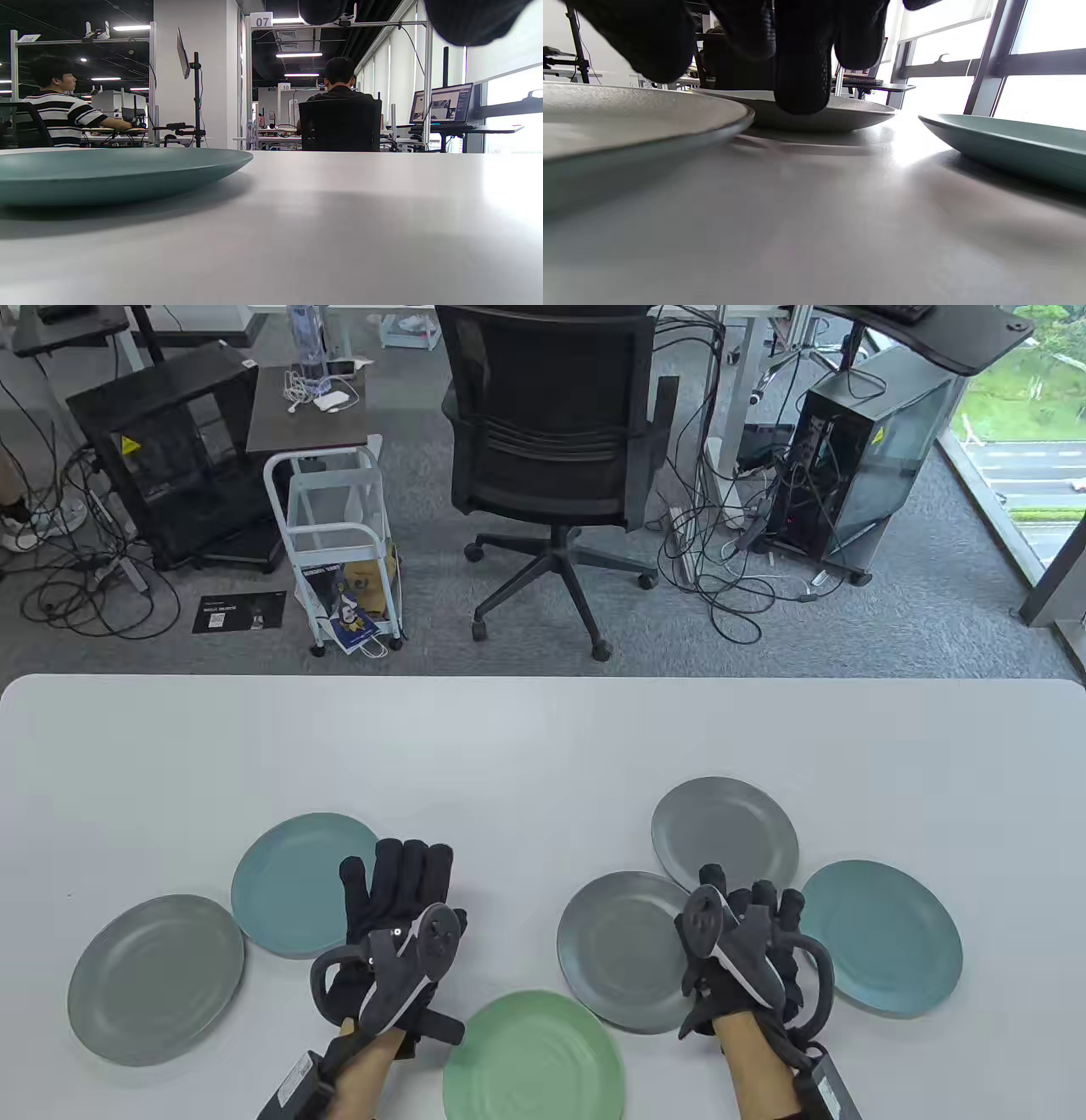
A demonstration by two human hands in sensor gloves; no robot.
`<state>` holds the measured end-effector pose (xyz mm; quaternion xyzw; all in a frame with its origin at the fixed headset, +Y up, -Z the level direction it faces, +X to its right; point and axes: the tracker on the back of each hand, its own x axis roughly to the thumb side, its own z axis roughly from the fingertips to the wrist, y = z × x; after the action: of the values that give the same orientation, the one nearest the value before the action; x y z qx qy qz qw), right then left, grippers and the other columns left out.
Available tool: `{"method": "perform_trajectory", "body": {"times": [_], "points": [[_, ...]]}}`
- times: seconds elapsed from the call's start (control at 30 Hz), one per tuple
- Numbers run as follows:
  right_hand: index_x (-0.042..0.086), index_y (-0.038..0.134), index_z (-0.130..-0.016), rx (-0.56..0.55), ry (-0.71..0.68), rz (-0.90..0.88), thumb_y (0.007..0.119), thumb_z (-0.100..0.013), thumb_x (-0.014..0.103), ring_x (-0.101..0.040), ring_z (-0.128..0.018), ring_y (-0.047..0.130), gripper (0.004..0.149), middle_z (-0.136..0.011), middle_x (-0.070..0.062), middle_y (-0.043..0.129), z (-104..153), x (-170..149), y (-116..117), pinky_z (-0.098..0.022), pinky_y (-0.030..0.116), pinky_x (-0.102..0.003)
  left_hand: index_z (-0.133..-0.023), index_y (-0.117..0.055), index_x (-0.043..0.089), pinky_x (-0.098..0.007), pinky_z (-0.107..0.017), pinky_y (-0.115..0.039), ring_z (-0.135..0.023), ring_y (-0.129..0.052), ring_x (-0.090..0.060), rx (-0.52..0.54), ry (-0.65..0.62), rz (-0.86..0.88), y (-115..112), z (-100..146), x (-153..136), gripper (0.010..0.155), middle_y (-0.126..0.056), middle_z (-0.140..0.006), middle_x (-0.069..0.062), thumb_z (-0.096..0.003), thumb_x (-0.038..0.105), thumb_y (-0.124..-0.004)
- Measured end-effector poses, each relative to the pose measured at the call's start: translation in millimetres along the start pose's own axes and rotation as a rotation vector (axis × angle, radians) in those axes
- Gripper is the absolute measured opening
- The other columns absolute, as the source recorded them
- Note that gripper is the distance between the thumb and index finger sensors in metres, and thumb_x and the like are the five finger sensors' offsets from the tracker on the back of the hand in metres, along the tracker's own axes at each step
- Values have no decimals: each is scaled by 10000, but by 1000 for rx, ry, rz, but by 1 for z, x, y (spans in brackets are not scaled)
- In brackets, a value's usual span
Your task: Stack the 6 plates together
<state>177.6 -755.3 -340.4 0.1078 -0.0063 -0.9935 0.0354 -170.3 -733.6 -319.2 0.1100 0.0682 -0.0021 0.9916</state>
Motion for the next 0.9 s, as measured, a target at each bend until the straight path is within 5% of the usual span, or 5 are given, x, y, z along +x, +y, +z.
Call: {"method": "perform_trajectory", "body": {"times": [0.4,0.9], "points": [[396,428,-1087,86,20,114,696,-518,640,-281,-997,629,675,-786,56,872,0,12,9,-792,295,-564,-1043,-282,546,-429,-911,-95,-1217,-265,-27,-6,-5,-19,-1,2,1,811,-393,-1190,271,-358,675,-698],[326,433,-1084,104,75,-37,740,-533,505,-273,-940,664,655,-780,87,883,-2,3,8,-781,316,-560,-1042,-296,548,-431,-911,-95,-1216,-263,-29,-20,3,-5,-1,2,-1,804,-392,-1190,270,-358,675,-699]]}}
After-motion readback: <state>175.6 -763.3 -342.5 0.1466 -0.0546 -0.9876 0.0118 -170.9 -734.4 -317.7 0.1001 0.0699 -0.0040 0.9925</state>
